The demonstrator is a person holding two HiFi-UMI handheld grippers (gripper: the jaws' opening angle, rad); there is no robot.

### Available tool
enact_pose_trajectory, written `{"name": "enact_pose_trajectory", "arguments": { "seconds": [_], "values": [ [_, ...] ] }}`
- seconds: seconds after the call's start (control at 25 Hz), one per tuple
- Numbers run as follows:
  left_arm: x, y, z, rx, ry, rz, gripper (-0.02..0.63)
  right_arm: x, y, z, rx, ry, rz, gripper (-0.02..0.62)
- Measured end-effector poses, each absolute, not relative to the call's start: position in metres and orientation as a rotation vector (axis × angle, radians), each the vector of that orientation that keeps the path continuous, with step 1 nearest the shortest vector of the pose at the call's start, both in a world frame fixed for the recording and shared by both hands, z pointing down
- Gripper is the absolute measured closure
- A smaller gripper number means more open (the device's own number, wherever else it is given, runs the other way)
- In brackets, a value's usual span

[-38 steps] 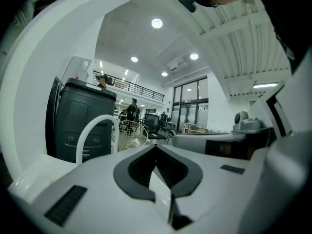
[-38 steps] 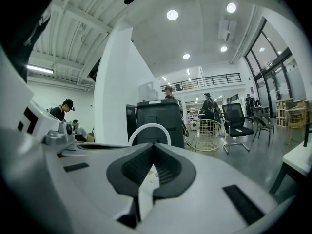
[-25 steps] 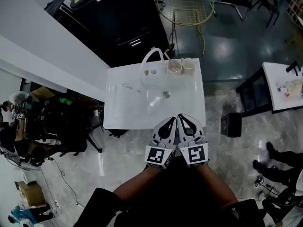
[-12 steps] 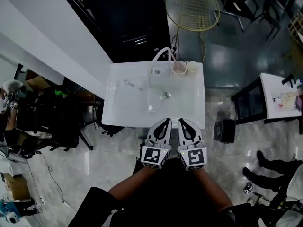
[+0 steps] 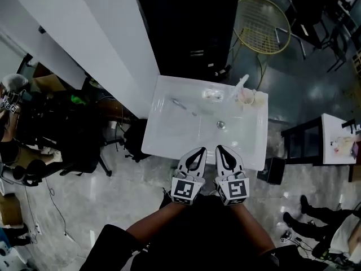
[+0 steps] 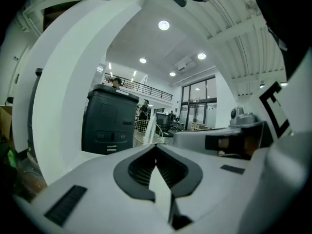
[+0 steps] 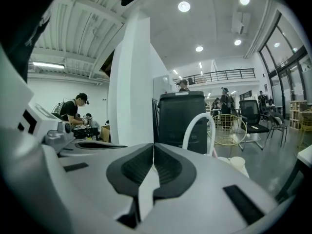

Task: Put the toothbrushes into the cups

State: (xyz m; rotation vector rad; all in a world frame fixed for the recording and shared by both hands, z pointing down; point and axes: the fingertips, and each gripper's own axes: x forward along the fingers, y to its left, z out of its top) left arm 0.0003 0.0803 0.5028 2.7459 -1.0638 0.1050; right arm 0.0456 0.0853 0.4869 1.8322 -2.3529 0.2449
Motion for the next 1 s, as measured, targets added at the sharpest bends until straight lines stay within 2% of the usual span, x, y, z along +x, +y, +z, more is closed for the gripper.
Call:
{"name": "enact_pose_trajectory", "arguments": {
  "seconds": [0.36, 0.64, 1.0],
  "values": [
    [-0.091, 0.02, 0.525, 2.724, -1.035, 0.11, 0.594, -0.031, 0.026, 0.527, 1.793, -2.241, 0.358, 0.575],
    [-0.121, -0.005, 0.523, 2.685, -1.036, -0.011, 0.594, -0.062, -0.007, 0.536, 1.713, -2.244, 0.353, 0.575],
    [-0.149, -0.037, 0.541, 2.616, -1.133, 0.012, 0.594, -0.078, -0.051, 0.563, 1.601, -2.257, 0.422, 0.575]
  ]
}}
